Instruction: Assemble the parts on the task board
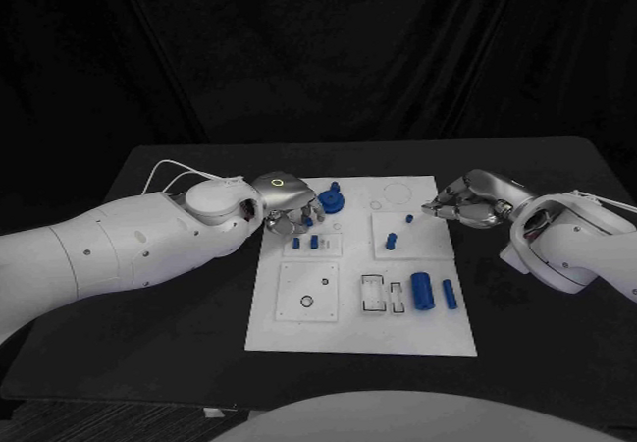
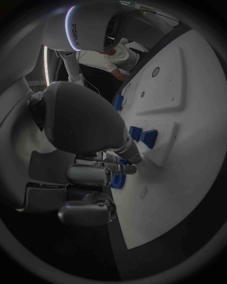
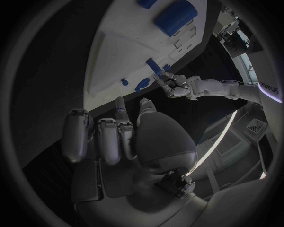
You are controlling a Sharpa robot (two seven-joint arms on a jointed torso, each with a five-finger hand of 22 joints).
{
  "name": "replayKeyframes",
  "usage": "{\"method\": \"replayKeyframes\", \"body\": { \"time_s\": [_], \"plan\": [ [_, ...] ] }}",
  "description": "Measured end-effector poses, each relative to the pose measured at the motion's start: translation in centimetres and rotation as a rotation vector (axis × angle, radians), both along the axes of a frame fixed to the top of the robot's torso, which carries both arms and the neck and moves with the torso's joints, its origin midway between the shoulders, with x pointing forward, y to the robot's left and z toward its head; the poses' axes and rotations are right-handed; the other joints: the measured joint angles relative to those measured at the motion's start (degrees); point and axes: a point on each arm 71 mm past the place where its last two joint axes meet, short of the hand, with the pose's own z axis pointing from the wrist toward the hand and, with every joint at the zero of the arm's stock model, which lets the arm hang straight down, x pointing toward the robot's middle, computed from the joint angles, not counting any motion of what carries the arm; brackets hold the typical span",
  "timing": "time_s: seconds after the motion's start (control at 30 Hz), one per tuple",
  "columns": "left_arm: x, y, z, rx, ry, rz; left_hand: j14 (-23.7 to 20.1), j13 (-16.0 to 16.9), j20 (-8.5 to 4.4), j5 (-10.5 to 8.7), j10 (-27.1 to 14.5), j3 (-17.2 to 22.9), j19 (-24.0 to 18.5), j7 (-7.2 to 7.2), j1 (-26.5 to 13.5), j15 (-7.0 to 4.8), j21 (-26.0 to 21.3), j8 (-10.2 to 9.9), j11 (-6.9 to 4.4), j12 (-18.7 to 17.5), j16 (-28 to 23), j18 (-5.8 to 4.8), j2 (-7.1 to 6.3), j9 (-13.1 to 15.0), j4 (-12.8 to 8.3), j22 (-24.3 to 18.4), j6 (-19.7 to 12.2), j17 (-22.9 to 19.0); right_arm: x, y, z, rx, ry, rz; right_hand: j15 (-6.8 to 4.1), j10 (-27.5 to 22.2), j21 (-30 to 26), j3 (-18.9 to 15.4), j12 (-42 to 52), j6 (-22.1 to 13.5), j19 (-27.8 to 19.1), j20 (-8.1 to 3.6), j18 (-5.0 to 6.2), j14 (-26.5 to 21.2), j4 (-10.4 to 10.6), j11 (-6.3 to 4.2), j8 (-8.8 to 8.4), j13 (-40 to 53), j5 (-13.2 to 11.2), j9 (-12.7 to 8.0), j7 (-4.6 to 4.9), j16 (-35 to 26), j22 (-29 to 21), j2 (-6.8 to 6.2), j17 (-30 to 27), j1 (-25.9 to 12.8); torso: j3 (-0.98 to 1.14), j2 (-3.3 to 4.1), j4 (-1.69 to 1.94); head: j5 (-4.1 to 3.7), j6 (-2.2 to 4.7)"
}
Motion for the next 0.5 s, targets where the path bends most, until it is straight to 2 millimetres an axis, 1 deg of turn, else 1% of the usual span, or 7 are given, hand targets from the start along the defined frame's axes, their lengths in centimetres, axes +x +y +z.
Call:
{"method": "replayKeyframes", "body": {
  "time_s": [0.03, 0.1, 0.13, 0.23, 0.33, 0.43, 0.5],
  "plan": [
    [0.0, 0.1, 0.0, -0.001, -0.002, 0.001, 0.02, 0.00, 0.01, -0.88, -0.56, 0.76, 0.00, -0.60, -0.75, -0.01, 0.00, 0.00, 0.38, -0.52, 0.00, 0.00, -0.75, -0.72, 0.76, 0.00, -1.54, -0.02, 0.0, 0.0, 0.0, 0.000, 0.000, 0.000, 0.00, 0.00, 0.00, 0.00, 0.00, 0.00, 0.00, 0.00, 0.00, 0.00, 0.00, 0.00, 0.00, 0.00, 0.00, 0.00, 0.00, 0.00, 0.00, 0.00, 0.00, 0.00, 0.00, 0.00, 0.01, 0.00, 0.00],
    [0.0, 0.3, 0.1, -0.005, -0.009, 0.005, 0.00, -0.07, 0.04, -1.33, -0.68, 0.86, -0.01, -1.15, -0.91, 0.03, 0.00, 0.00, 0.58, -0.87, 0.00, 0.00, -0.91, -1.10, 0.87, 0.00, -3.20, -0.05, 0.0, -0.1, 0.0, 0.000, 0.000, -0.001, 0.00, 0.00, 0.00, 0.00, 0.00, 0.00, 0.00, 0.00, 0.00, 0.00, 0.00, 0.00, 0.00, 0.00, 0.00, 0.00, 0.00, 0.00, 0.00, 0.00, 0.00, 0.00, 0.00, 0.00, 0.01, 0.00, 0.00],
    [0.1, 0.5, 0.1, -0.009, -0.015, 0.007, -0.59, -0.14, 0.05, -1.37, -1.69, 0.87, -0.02, -1.61, -0.91, 0.60, 0.00, 0.00, 1.08, -1.83, 0.00, 0.00, -0.91, -1.44, 0.88, 0.00, -3.69, -0.11, 0.0, -0.1, 0.0, 0.000, 0.000, -0.002, 0.00, 0.00, 0.00, 0.00, 0.00, 0.00, 0.00, 0.00, 0.00, 0.00, 0.00, 0.00, 0.00, 0.00, 0.00, 0.00, 0.00, 0.00, 0.00, 0.00, 0.00, 0.00, 0.01, 0.00, 0.01, 0.09, 0.00],
    [0.1, 0.9, 0.3, -0.022, -0.035, 0.014, -0.56, -1.27, 0.63, -2.62, -2.54, 1.26, -0.58, -1.59, -1.14, 0.62, 0.00, 0.00, 1.55, -3.23, 0.00, 0.00, -1.14, -2.22, 1.27, 0.00, -4.08, -0.12, -0.1, -0.3, 0.0, -0.001, 0.000, -0.004, 0.00, 0.00, 0.00, 0.00, 0.00, 0.00, 0.00, 0.00, 0.00, 0.00, 0.00, 0.00, 0.00, 0.00, 0.00, -0.01, 0.00, 0.00, 0.00, 0.00, 0.00, 0.01, 0.01, 0.00, 0.01, 0.20, 0.00],
    [0.2, 1.4, 0.4, -0.033, -0.055, 0.023, -0.57, -2.23, 1.03, -2.87, -4.39, 1.43, -0.20, -1.81, -1.81, 0.64, -0.02, 0.01, 1.75, -4.49, -0.10, 0.00, -1.82, -2.48, 1.46, 0.00, -4.74, -0.55, -0.1, -0.4, 0.0, -0.001, 0.000, -0.007, 0.00, 0.00, 0.00, 0.00, 0.33, 0.00, 0.00, 0.00, 0.00, 0.00, 0.00, 0.00, 0.00, 0.00, 0.00, -0.01, 0.00, 0.00, 0.00, -0.23, 0.00, 0.96, 0.01, 0.00, 0.01, 0.16, 0.00],
    [0.4, 2.3, 0.6, -0.041, -0.076, 0.038, -0.58, -2.93, 1.04, -4.61, -5.02, 2.19, -0.21, -1.82, -1.81, 0.64, -0.92, 0.01, 1.45, -4.76, -0.39, 0.00, -1.82, -2.69, 2.22, 0.00, -4.74, -1.17, -0.3, -0.5, 0.1, 0.001, -0.002, -0.008, 0.00, 0.00, 0.00, 0.00, 0.40, 0.00, 0.00, 0.00, 0.00, 0.00, 0.00, 0.00, 0.00, 0.03, 0.00, -0.01, 0.00, 0.00, 0.00, -0.23, 0.00, 0.96, 0.01, 0.00, 0.01, -0.23, 0.00],
    [0.5, 3.2, 0.7, -0.046, -0.095, 0.054, -1.12, -3.19, 1.44, -6.60, -7.57, -0.08, -0.64, -1.82, -2.77, 1.12, -2.85, 0.01, 1.50, -4.76, -1.23, 0.01, -2.77, -3.01, 4.49, 0.00, -4.72, -2.51, -0.4, -0.7, 0.2, 0.003, -0.005, -0.012, 0.00, 0.00, 0.00, 0.00, 0.40, 0.01, 0.00, 0.00, 0.00, 0.00, 0.00, 0.00, 0.00, 0.03, 0.00, -0.01, 0.00, 0.00, 0.00, -0.23, 0.00, 0.96, 0.01, -0.01, 0.01, -0.53, 0.00]
  ]
}}
